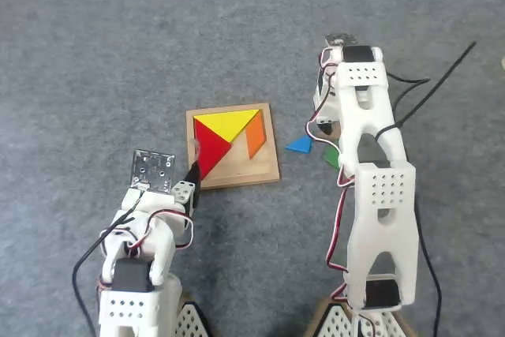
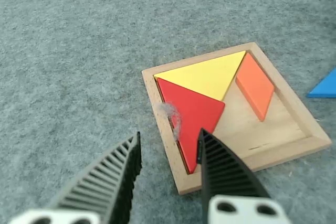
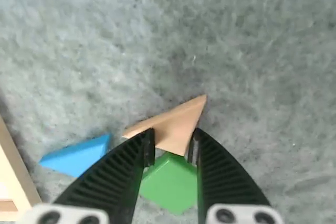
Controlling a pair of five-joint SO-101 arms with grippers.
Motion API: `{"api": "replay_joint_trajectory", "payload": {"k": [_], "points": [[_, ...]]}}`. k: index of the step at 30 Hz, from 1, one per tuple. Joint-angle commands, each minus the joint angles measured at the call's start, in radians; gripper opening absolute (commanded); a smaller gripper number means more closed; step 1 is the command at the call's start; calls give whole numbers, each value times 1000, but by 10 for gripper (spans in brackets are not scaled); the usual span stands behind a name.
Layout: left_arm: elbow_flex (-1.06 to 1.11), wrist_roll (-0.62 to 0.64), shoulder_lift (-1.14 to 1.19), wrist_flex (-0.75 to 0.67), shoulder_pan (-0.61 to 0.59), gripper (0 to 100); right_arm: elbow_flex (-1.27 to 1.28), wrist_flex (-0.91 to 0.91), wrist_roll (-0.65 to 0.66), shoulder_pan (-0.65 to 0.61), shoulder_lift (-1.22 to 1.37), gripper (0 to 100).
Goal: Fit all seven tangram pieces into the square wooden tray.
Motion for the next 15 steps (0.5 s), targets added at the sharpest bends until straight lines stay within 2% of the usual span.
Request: {"api": "replay_joint_trajectory", "payload": {"k": [1, 7, 11, 15], "points": [[-5, 2, -11, 6, 3, 173, -25, -21, -14, -5, 27, 106], [-5, 2, -11, 3, 0, 173, -18, -1, -5, -8, 39, 99], [-5, 2, -11, 6, 3, 173, -25, 2, -5, -12, 25, 9], [-5, 2, -11, 6, 3, 173, -52, 7, -9, -1, -13, 8]]}}
